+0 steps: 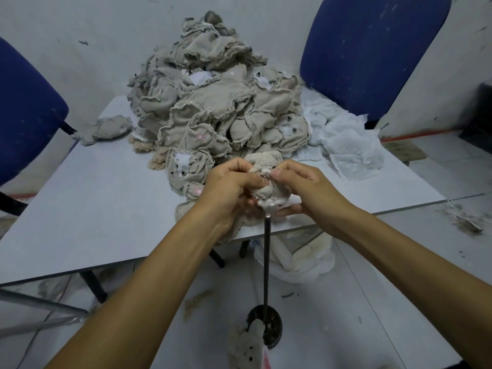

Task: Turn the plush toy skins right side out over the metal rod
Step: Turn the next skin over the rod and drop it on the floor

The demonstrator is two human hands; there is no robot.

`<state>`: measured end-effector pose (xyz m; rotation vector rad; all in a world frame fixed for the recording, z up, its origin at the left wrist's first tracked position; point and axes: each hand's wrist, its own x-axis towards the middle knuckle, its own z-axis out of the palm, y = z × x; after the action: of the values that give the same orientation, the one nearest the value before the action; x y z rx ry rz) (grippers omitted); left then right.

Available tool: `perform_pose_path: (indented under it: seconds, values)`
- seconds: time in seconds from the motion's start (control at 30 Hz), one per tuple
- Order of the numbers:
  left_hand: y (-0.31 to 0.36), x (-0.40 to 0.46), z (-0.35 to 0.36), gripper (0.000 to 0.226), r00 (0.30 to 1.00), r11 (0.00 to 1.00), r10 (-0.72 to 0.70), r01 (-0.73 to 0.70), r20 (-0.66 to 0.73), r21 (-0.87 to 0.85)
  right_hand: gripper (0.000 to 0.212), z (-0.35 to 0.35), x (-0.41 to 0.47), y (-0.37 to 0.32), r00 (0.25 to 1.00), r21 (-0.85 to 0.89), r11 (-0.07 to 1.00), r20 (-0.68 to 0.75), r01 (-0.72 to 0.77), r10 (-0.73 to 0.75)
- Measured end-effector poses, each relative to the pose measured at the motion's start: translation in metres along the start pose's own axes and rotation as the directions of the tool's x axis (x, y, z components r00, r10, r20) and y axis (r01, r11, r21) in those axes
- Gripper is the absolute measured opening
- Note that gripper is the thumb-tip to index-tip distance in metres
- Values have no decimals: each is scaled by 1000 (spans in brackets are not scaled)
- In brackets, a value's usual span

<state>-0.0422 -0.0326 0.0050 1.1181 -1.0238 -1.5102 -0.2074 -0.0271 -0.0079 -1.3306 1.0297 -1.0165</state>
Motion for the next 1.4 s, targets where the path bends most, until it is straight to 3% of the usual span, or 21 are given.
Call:
perform_pose_path:
  seconds: [0.13,0.3,0.43,0.57,0.67,0.77,0.83,0.9,1.0,1.17,1.3,1.4]
  values:
    - [-3,2,-1,37,1000,1000,-9,9,19,13,19,0,-1,3,1000,-11,1000,-8,-10,10]
    - [-7,0,2,27,998,992,50,-53,31,115,12,4,-2,7,991,69,997,-135,32,-22]
    - [-11,-3,7,16,986,959,161,-168,48,228,14,5,4,10,964,-18,999,-263,37,-40]
    - [-15,-7,7,21,971,908,177,-224,161,355,16,0,10,18,931,-177,984,-360,-9,-56]
    - [-13,-7,0,23,967,918,160,-220,200,330,16,2,8,18,950,-176,983,-312,-44,-13]
    - [-6,-6,-6,20,979,977,133,-155,152,146,13,4,7,7,986,146,983,-107,-115,131]
    - [-5,-5,-6,19,988,981,134,-143,77,128,10,7,3,3,992,120,986,-30,-115,119]
    - [-5,-3,-5,19,984,971,179,-176,-5,162,29,14,-2,6,996,20,995,3,-95,95]
    - [-9,4,-6,17,949,910,300,-253,-99,327,38,21,-7,7,998,-71,997,-60,-17,13]
    - [-19,7,-2,10,936,910,281,-190,-211,368,27,22,-3,10,977,-330,941,-169,68,-130]
    - [-22,10,-5,12,965,919,210,-141,-154,369,22,16,-1,18,983,-195,980,-173,30,-65]
    - [-25,9,-5,20,972,914,204,-147,-116,379,24,11,3,23,974,-240,970,-209,37,-89]
